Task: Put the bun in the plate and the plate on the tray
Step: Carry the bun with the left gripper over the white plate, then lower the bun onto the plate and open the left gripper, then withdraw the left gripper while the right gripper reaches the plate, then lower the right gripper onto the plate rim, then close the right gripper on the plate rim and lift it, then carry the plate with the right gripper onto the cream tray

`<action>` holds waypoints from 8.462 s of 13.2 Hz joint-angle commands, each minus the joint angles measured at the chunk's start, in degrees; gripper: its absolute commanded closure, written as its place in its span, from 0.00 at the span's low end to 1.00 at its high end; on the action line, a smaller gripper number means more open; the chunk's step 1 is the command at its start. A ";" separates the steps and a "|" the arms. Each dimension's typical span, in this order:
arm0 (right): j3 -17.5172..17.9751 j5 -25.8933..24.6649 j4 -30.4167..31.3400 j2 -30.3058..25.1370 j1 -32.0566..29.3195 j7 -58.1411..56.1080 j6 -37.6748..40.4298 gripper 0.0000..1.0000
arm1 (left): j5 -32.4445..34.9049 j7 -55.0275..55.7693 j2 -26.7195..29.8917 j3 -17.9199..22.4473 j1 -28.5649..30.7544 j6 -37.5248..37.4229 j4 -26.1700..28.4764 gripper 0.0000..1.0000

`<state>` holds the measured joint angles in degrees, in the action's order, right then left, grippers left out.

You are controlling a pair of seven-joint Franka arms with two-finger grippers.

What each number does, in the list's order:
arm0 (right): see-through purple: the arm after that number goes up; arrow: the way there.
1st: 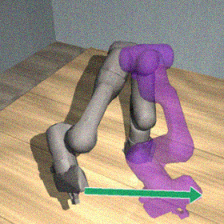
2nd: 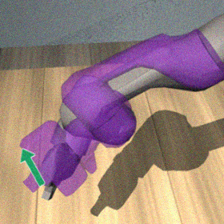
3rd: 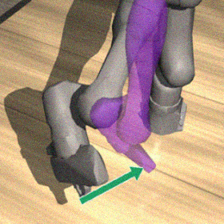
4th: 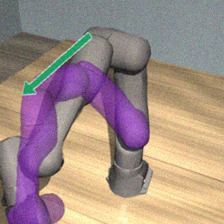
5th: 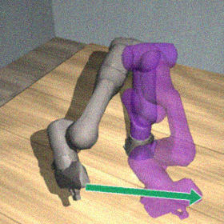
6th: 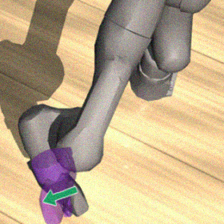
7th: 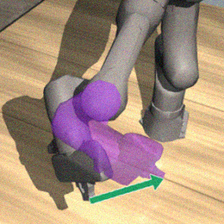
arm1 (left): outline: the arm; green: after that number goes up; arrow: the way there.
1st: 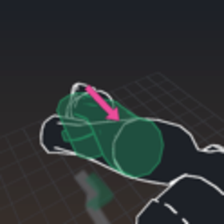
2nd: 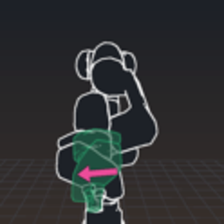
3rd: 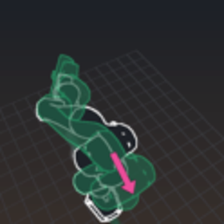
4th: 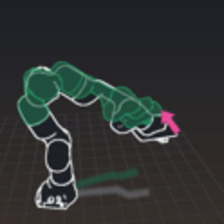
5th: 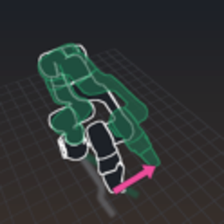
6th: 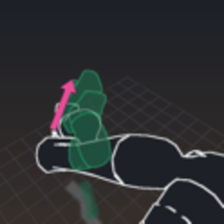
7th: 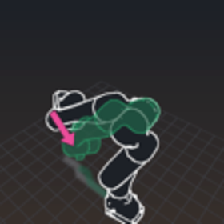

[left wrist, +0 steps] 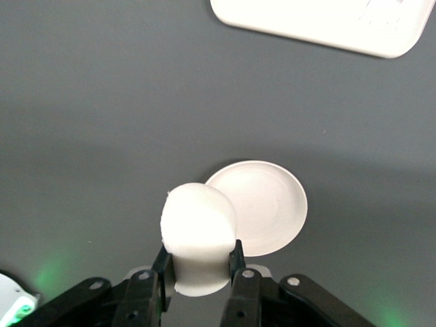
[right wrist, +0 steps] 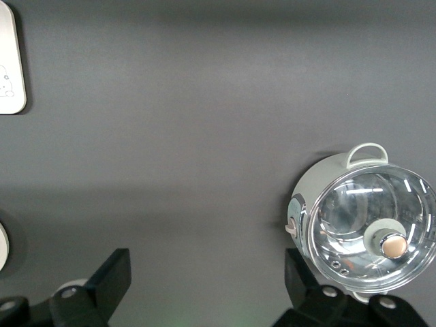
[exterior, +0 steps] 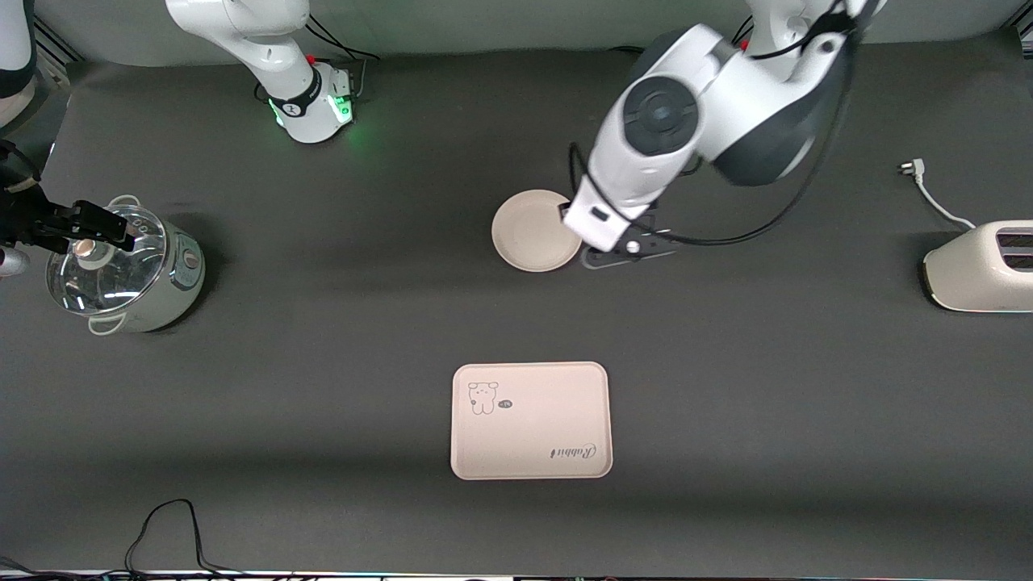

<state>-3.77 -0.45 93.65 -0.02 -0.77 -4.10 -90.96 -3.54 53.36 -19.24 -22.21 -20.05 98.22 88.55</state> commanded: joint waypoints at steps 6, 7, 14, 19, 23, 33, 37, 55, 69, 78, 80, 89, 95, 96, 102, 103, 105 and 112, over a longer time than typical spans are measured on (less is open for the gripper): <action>-0.62 -0.43 0.39 -0.69 0.42 -1.26 0.43 0.00 | 1.77 14.90 -8.94 0.77 -8.86 27.70 17.10 0.65; -0.62 -0.43 0.39 -0.69 0.33 -1.26 0.43 0.00 | 3.26 16.94 -10.97 0.77 -9.21 29.38 17.10 0.65; -0.62 -0.43 0.39 -0.60 0.33 -1.26 0.43 0.00 | 3.45 22.04 -13.20 0.68 -9.48 30.46 16.84 0.00; -0.62 -0.43 0.39 -0.60 0.42 -1.26 0.43 0.00 | 3.45 19.51 -4.34 1.03 -4.40 17.11 13.32 0.00; -0.18 -0.35 0.57 -0.95 1.38 -1.18 1.04 0.00 | 3.63 2.69 7.18 1.21 8.23 8.14 13.67 0.00; -0.18 5.28 1.71 -2.71 20.07 13.11 0.00 0.00 | 7.32 -34.26 15.73 1.30 36.12 -5.75 7.44 0.00; -0.09 5.28 1.71 -1.04 33.08 31.65 -4.13 0.00 | 8.28 -42.88 15.73 5.32 35.80 -7.78 4.62 0.00; 0.52 10.90 27.44 -1.31 48.84 46.99 -34.87 0.00 | 6.61 -46.94 16.52 26.44 14.95 -10.33 5.06 0.00; 0.87 11.08 42.58 21.44 55.26 50.41 -82.43 0.00 | 6.88 -47.03 20.39 25.03 15.04 -3.21 10.16 0.00; 0.79 11.08 42.58 23.66 56.93 53.14 -84.74 0.15 | 6.79 -47.03 19.68 24.94 14.95 -4.79 8.84 0.00; 0.87 11.08 42.58 23.48 56.76 53.31 -84.65 0.44 | 6.79 -47.03 19.68 24.94 14.95 -4.79 8.84 0.00; 0.79 11.08 42.49 22.17 56.40 53.32 -82.89 1.00 | 6.79 -47.03 19.60 24.59 14.95 -4.79 8.84 0.00; 0.70 11.08 42.23 9.72 51.23 49.89 -72.27 1.00 | 6.79 -47.03 19.60 24.50 14.86 -4.97 8.84 0.00; 0.61 11.08 42.14 7.42 50.70 49.97 -71.13 1.00 | 6.79 -47.03 19.60 24.50 14.95 -4.97 8.84 0.00; 0.35 13.45 36.80 7.47 48.33 49.80 -69.97 1.00 | 6.79 -47.03 19.60 24.50 14.95 -4.88 8.84 0.00; 0.35 13.45 33.82 9.92 47.36 49.80 -69.97 1.00 | 6.79 -47.03 19.60 24.50 14.95 -4.88 8.75 0.00; 0.26 13.54 26.10 16.50 44.56 48.92 -69.62 1.00 | 6.79 -47.03 19.60 24.50 14.95 -4.97 8.84 0.00; 0.17 13.37 -18.00 43.93 35.06 46.55 -50.31 1.00 | 6.79 -47.03 19.60 24.50 14.95 -4.88 8.75 0.00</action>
<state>-3.76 11.29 91.10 34.50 35.87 44.24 -147.04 3.33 7.05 -0.32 1.98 -4.63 94.01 97.13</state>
